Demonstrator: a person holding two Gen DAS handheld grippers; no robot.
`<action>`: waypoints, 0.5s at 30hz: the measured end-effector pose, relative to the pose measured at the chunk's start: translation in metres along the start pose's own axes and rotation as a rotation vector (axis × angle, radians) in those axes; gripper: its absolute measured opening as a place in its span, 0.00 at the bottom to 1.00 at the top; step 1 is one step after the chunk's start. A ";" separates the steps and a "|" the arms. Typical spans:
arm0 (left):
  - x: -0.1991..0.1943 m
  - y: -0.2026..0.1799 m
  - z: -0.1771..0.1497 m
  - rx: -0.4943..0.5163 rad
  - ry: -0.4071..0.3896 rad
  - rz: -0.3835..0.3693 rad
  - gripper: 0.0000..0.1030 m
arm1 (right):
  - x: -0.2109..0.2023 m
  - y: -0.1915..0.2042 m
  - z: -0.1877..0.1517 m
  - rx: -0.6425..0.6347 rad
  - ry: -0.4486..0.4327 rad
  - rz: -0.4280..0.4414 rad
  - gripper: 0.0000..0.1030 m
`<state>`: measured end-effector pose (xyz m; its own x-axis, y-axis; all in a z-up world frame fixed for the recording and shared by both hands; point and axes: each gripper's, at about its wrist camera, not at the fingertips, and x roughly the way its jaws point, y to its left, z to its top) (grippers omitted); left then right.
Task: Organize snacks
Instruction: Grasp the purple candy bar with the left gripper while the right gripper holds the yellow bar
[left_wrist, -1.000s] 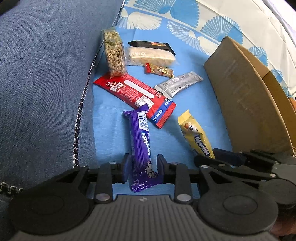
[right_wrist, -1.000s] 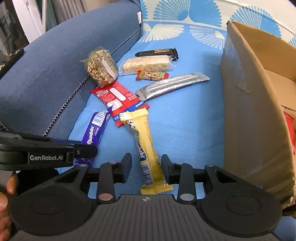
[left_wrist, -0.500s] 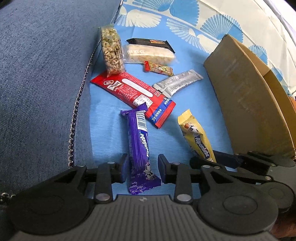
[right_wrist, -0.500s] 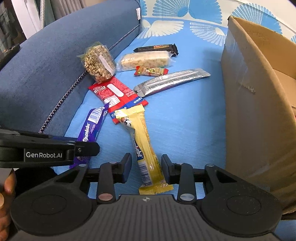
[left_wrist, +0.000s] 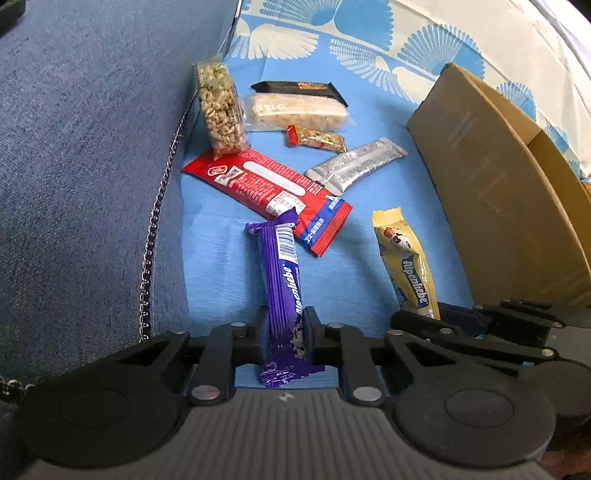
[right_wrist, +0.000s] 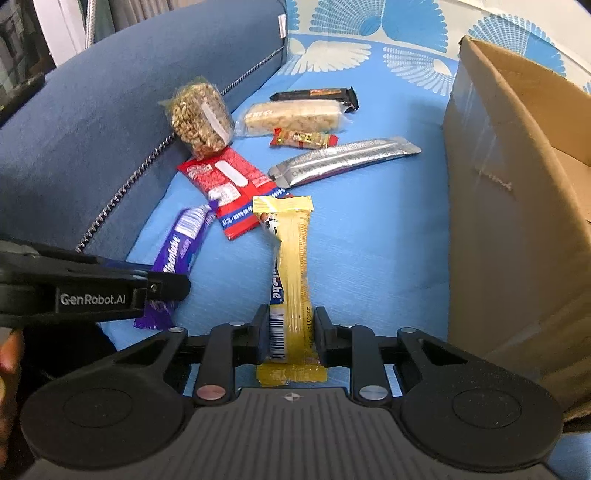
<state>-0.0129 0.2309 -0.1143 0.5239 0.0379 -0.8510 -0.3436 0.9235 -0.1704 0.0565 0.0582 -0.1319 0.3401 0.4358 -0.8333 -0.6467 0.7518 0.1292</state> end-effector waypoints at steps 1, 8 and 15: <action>0.000 0.000 0.000 0.000 -0.002 -0.003 0.19 | -0.001 -0.001 0.001 0.016 0.000 0.011 0.25; 0.002 0.001 0.001 -0.005 0.022 -0.012 0.20 | -0.002 -0.009 0.001 0.102 0.025 0.047 0.25; 0.004 0.003 0.002 -0.012 0.030 -0.013 0.20 | 0.002 -0.008 -0.001 0.096 0.038 0.030 0.26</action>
<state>-0.0099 0.2342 -0.1175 0.5053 0.0142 -0.8628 -0.3462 0.9192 -0.1876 0.0619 0.0526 -0.1352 0.2944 0.4412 -0.8477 -0.5873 0.7833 0.2037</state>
